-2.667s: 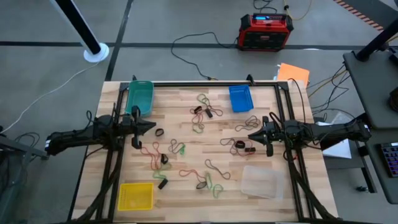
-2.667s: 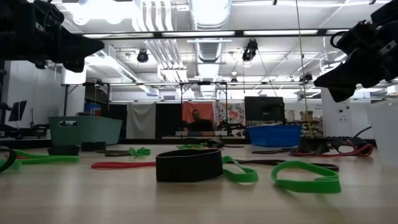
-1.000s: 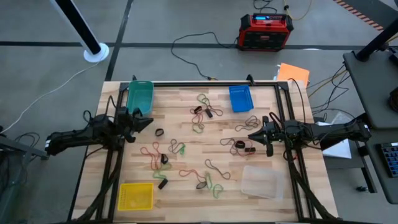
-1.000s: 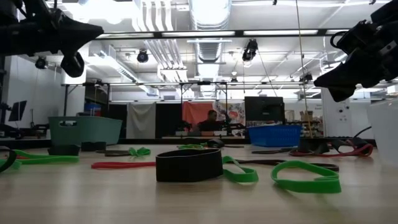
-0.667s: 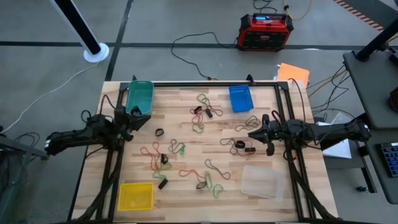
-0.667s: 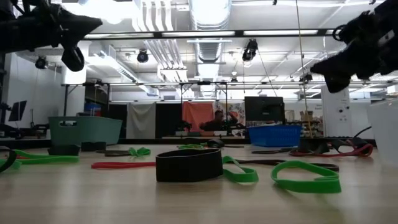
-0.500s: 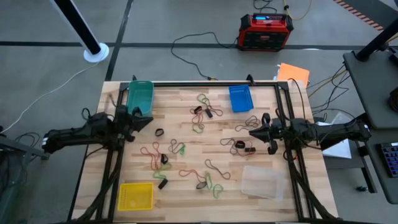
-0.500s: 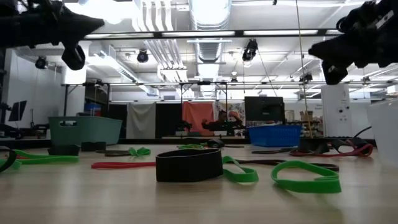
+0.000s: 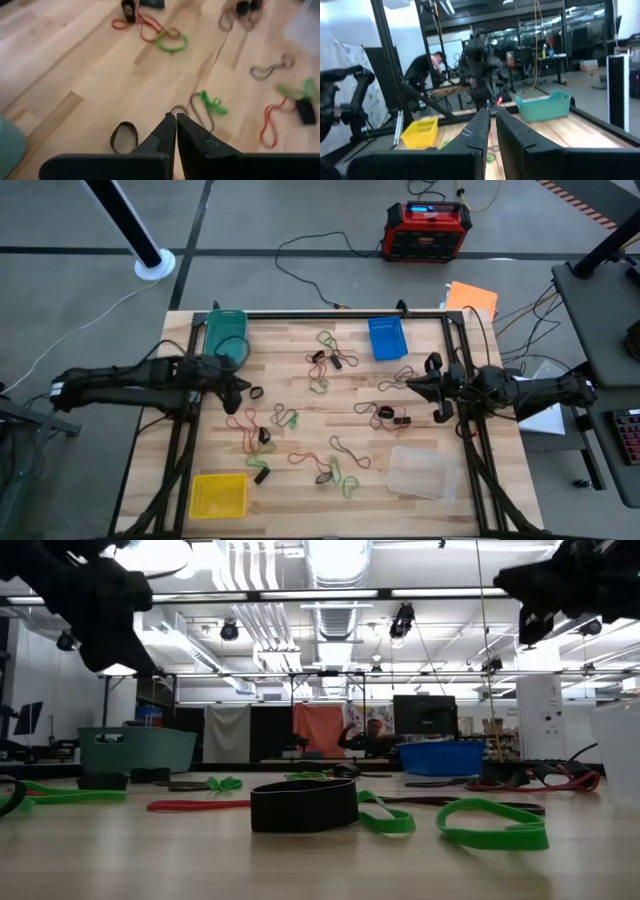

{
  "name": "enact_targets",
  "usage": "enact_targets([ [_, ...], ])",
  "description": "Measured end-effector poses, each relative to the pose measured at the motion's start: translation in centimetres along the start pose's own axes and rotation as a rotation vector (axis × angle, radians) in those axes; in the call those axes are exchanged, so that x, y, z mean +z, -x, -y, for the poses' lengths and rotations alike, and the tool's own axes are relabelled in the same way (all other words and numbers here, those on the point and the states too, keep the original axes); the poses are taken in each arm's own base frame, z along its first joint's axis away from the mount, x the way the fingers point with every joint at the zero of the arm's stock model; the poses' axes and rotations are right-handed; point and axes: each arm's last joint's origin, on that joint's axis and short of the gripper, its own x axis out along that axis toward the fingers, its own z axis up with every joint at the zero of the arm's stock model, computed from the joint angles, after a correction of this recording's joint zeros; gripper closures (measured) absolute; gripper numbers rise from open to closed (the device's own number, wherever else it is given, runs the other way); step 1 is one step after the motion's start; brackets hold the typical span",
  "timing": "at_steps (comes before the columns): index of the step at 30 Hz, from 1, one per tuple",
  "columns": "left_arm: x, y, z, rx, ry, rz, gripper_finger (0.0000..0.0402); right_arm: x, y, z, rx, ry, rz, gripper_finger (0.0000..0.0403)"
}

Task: Sort rubber bands into baskets
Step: Put the thick black rubber band into the light blue bin

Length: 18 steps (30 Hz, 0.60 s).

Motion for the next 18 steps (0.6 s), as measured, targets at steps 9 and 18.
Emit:
enact_targets([
  [9,0.0,-3.2,0.4,0.076,-0.098,-0.145,0.0381,2.9,-0.1,-0.5,0.009,0.016,0.051,0.0374],
  [18,-0.3,-5.9,0.5,0.148,-0.125,-0.250,0.0312,4.5,0.0,-0.7,-0.011,0.054,-0.080,0.0374],
])
